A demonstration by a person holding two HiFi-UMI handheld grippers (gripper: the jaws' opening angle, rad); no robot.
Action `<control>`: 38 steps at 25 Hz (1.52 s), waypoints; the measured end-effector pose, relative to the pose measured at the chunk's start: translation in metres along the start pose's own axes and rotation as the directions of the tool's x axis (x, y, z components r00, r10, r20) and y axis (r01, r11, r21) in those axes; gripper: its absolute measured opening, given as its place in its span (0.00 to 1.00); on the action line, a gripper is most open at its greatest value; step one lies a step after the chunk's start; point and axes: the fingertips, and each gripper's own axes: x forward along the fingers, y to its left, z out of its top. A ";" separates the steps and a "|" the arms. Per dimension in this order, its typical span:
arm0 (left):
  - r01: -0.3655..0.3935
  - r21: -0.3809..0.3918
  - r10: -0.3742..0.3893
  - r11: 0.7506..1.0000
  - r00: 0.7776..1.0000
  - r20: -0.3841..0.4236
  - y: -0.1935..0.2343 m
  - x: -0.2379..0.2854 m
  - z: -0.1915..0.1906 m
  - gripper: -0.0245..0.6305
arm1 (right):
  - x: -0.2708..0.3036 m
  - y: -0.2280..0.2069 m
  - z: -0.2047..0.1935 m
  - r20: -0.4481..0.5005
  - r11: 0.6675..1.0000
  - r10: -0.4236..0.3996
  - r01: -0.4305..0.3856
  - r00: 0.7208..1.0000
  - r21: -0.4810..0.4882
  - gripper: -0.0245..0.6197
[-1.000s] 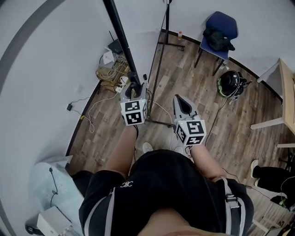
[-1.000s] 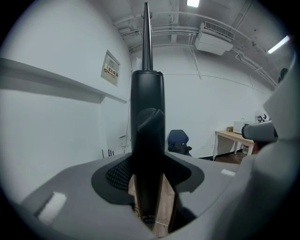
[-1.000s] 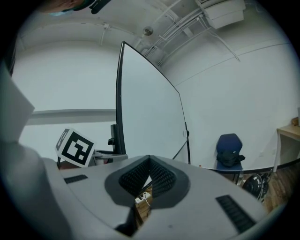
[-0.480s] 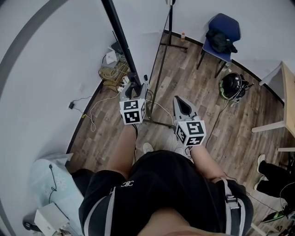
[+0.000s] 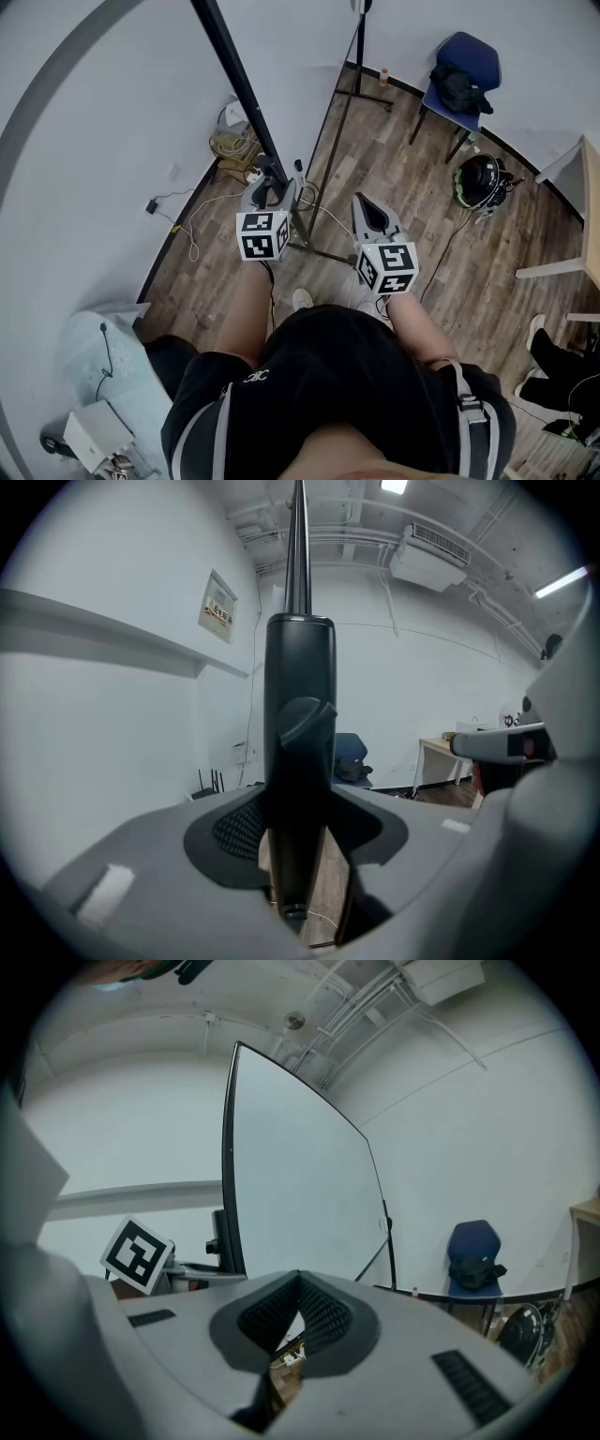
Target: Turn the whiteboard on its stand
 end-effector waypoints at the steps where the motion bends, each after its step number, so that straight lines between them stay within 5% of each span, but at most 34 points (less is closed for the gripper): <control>1: -0.003 0.000 0.003 1.000 1.000 0.008 0.001 -0.003 -0.001 0.34 | 0.001 0.000 0.000 -0.002 1.000 0.007 -0.007 1.000 0.000 0.04; 38: -0.003 0.016 0.002 1.000 0.998 0.067 0.038 -0.144 -0.047 0.34 | 0.010 0.060 -0.031 -0.074 0.968 0.252 -0.252 0.965 0.009 0.04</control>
